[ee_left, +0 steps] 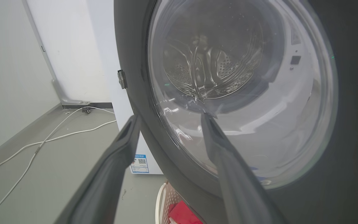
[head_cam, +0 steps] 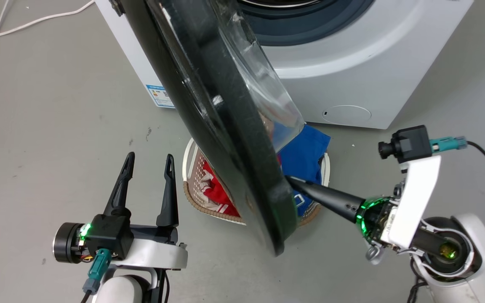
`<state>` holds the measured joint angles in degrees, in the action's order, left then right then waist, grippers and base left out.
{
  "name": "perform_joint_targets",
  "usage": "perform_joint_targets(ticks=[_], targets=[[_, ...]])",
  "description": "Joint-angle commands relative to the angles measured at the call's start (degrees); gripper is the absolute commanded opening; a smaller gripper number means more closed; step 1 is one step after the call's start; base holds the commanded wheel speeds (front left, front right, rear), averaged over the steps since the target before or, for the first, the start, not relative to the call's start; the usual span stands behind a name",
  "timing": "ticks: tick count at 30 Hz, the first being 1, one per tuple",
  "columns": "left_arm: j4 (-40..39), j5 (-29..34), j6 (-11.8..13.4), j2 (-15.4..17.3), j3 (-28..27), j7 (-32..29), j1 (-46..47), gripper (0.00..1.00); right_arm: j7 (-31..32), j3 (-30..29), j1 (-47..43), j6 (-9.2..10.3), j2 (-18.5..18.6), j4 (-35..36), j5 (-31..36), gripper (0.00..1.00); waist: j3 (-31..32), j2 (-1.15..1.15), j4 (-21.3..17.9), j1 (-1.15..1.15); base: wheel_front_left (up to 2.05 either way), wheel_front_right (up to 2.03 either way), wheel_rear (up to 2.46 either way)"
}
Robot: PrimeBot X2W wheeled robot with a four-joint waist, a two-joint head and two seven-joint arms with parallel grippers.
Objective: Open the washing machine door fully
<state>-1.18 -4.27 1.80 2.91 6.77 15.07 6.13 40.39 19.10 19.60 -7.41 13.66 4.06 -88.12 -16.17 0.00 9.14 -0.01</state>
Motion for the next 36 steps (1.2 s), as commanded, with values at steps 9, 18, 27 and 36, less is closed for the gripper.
perform_joint_targets(ticks=[9,18,27,36], targets=[[0.39,0.4,-0.35,-0.02,0.52,0.16,-0.35,1.0,0.74,4.85,-1.93,-0.15,-1.99,-0.77,0.41,0.0,0.79,0.0,0.94,0.01,0.0,0.0,0.0],[0.67,0.63,-0.26,-0.02,0.13,0.16,-1.49,1.0,-1.93,6.52,-3.47,-0.15,-2.43,-1.58,1.36,0.0,2.46,0.0,0.54,0.01,0.0,0.0,0.0],[1.35,1.51,-0.61,-0.03,-0.7,0.16,-3.52,1.0,-17.78,2.25,-3.16,-0.15,-0.95,-0.21,8.67,1.0,6.02,0.0,-1.23,0.01,0.0,0.0,0.0],[1.74,1.99,-0.73,-0.02,-1.52,0.16,-5.67,1.0,-49.9,0.76,-1.9,-0.15,2.93,-6.42,29.46,1.0,9.86,0.0,-3.34,0.01,0.0,0.0,0.0]])
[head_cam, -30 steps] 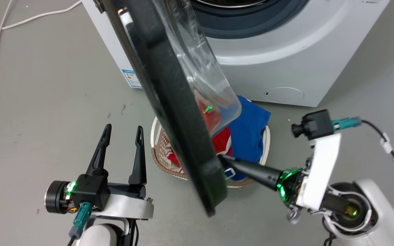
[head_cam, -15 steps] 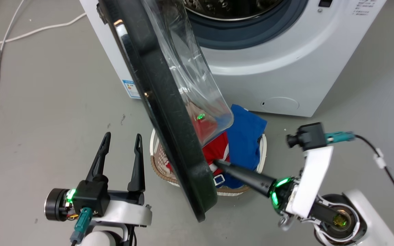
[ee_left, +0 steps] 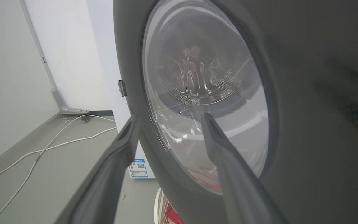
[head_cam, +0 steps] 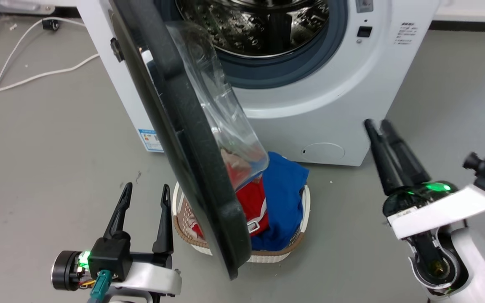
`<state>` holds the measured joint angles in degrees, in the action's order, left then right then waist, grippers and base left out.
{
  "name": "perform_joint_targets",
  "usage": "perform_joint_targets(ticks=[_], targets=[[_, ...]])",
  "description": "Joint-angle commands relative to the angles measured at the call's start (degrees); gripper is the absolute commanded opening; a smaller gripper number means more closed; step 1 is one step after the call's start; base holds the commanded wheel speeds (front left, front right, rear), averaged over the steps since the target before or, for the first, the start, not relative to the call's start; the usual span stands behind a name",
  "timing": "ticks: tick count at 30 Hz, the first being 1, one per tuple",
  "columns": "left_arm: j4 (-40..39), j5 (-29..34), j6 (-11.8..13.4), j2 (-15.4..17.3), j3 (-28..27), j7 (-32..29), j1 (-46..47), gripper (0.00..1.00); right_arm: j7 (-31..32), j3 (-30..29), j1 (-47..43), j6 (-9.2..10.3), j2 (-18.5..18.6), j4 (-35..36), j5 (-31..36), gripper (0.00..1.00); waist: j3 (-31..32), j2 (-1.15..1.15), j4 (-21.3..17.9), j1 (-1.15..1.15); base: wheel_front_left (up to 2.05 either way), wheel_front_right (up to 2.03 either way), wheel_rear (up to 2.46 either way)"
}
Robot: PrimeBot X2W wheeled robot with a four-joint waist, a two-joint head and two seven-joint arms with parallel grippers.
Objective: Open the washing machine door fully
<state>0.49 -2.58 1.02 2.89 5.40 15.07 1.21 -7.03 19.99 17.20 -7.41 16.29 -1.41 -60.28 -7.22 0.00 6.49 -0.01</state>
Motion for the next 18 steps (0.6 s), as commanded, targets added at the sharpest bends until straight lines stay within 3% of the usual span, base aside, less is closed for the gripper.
perform_joint_targets(ticks=[1,5,12,18], targets=[[0.06,0.27,0.06,-0.01,-0.26,0.16,-1.08,1.0,-4.97,-0.48,0.41,-0.15,0.6,-2.01,3.85,1.0,1.26,0.0,-0.9,0.01,0.0,0.0,0.0],[-0.22,0.14,-0.12,-0.01,-0.9,0.16,-2.1,1.0,-8.09,-5.63,-0.48,-0.15,-0.08,-4.08,16.03,1.0,2.26,0.0,-1.61,0.01,0.0,0.0,0.0],[-0.54,0.33,-0.33,-0.01,-1.74,0.16,-3.18,1.0,-8.15,-18.76,-6.69,-0.14,-6.86,4.18,40.09,1.0,3.39,0.0,-2.18,0.01,0.0,0.0,0.0],[-0.51,0.3,-0.4,-0.02,-2.08,0.16,-4.1,1.0,-8.16,-23.53,-13.39,-0.14,-10.46,6.71,48.64,1.0,4.51,0.0,-2.46,0.01,0.0,0.0,0.0]])
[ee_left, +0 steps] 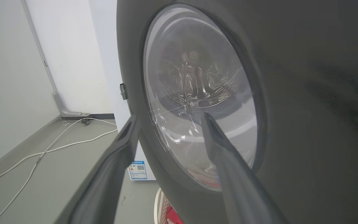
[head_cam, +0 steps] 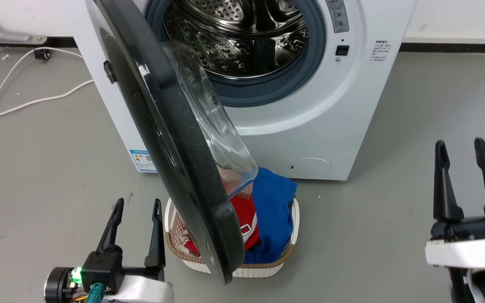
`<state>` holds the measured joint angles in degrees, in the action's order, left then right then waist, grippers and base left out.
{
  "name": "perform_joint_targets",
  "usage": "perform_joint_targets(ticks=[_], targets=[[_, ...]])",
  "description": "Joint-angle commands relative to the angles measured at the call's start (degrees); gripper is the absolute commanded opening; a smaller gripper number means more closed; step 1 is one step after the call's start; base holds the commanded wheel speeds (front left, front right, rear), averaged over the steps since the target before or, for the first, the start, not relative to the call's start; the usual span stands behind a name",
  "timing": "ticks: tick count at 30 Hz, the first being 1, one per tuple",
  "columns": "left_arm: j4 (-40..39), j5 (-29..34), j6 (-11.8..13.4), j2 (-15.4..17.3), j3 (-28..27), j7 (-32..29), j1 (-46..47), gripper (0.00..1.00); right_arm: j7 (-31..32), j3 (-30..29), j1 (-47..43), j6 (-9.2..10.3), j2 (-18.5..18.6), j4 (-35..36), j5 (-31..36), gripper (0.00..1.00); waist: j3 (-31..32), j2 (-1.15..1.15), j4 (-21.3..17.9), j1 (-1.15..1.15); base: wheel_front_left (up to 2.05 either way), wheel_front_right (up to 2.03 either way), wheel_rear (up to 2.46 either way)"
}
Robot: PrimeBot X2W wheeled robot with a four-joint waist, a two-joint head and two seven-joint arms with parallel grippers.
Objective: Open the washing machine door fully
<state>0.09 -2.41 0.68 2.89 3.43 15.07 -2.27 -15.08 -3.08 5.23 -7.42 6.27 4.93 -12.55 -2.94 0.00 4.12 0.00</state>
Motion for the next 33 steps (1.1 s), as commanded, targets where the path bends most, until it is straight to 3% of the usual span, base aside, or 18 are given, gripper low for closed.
perform_joint_targets(ticks=[1,15,33], targets=[[-0.14,0.12,-0.05,-0.01,-0.1,0.16,-0.8,1.0,-0.1,-1.01,-2.58,-0.13,-1.01,0.47,1.65,1.0,0.39,0.0,-0.14,0.0,0.0,0.0,0.0],[-0.23,-0.39,-0.02,-0.01,-0.34,0.16,-2.43,1.0,-0.11,-3.38,-13.52,-0.07,-3.4,1.32,5.87,1.0,2.29,0.0,-0.4,0.0,0.0,0.0,0.0],[0.18,-1.48,-0.11,-0.01,-0.45,0.16,-3.54,1.0,-0.12,-3.59,-17.5,-0.07,-3.46,0.29,2.22,1.0,3.35,0.0,-0.3,0.0,0.0,0.0,0.0]])
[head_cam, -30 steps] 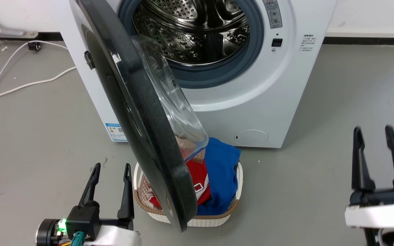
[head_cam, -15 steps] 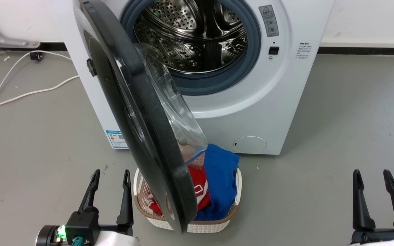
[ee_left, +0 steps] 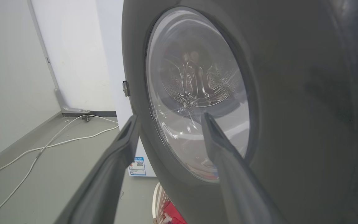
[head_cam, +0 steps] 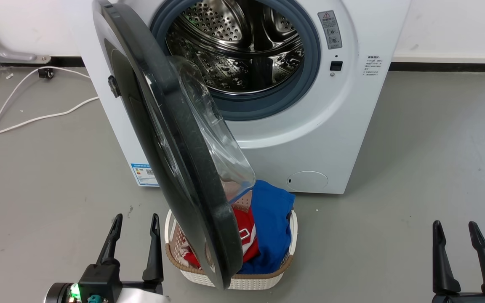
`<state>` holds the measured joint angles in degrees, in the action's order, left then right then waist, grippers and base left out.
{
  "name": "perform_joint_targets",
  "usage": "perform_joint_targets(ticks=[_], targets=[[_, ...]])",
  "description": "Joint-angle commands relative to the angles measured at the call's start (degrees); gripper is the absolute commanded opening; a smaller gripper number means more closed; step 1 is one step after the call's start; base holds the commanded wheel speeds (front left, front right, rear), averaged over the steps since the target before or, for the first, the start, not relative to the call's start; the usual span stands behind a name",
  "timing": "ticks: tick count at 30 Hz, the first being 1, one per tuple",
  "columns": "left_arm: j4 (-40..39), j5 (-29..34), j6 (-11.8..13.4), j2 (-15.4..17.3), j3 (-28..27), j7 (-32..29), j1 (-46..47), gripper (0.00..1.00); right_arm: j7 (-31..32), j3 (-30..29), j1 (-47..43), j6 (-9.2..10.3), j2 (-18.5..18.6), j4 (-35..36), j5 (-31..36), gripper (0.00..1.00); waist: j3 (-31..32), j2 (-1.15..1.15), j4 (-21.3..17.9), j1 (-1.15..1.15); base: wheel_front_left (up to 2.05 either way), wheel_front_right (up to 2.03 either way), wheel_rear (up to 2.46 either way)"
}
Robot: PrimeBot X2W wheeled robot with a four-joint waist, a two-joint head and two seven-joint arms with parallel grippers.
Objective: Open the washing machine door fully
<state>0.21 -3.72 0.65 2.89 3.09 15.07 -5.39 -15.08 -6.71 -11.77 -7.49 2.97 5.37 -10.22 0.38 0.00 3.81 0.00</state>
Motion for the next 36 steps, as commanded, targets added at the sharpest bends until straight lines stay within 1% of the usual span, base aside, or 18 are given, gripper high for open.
perform_joint_targets(ticks=[1,4,5,6,7,13,21,27,32,36], targets=[[0.11,-0.27,-0.05,-0.01,-0.15,0.16,-0.46,1.0,-0.12,0.08,-0.49,-0.01,-0.17,-0.23,-0.15,1.0,0.09,0.0,0.02,0.0,0.0,0.0,0.0],[0.61,-0.39,0.32,-0.01,-0.34,0.16,-0.63,1.0,-0.12,0.0,-0.47,-0.01,-0.17,-0.45,-0.32,1.0,0.3,0.0,0.11,0.0,0.0,0.0,0.0],[0.76,0.15,0.65,-0.01,-0.54,0.16,-0.56,0.59,-0.12,0.0,-0.51,0.0,-0.17,-0.56,-0.39,1.0,0.38,0.0,0.14,0.0,0.0,0.0,0.0],[0.69,-0.16,0.88,-0.01,-0.65,0.16,-0.38,0.22,-0.12,0.01,-0.54,-0.01,-0.17,-0.64,-0.48,1.0,0.45,0.0,0.16,0.0,0.0,0.0,0.0],[0.64,-0.11,0.92,-0.02,-0.66,0.16,-0.28,0.0,-0.12,0.02,-0.58,0.0,-0.17,-0.74,-0.5,1.0,0.52,0.0,0.18,0.0,0.0,0.0,0.0],[-1.61,1.45,1.84,0.29,-2.38,0.16,1.53,0.0,-0.12,0.18,-0.81,0.0,-0.16,-1.07,-0.6,1.0,1.01,0.0,0.47,0.0,0.0,0.0,0.0],[-11.7,4.32,2.65,2.67,-3.9,0.15,5.99,0.0,-0.12,0.09,-0.56,-0.01,-0.16,-1.55,-1.16,1.0,1.39,0.0,0.96,0.0,0.0,0.0,0.0],[-19.79,6.78,3.14,4.78,-2.32,0.15,8.95,0.0,-0.12,0.46,-0.46,-0.01,-0.15,-1.98,-1.3,1.0,1.61,0.0,1.0,0.0,0.0,0.0,0.0],[-24.57,7.85,2.24,6.39,0.56,0.14,11.2,0.0,-0.12,0.45,-0.5,-0.01,-0.15,-2.27,-1.67,1.0,1.6,0.0,0.96,0.0,0.0,0.0,0.0],[-27.04,8.63,1.2,6.77,4.45,0.14,12.49,0.0,-0.12,0.56,-0.66,0.0,-0.15,-2.56,-1.89,1.0,1.5,0.0,0.87,0.0,0.0,0.0,0.0]])
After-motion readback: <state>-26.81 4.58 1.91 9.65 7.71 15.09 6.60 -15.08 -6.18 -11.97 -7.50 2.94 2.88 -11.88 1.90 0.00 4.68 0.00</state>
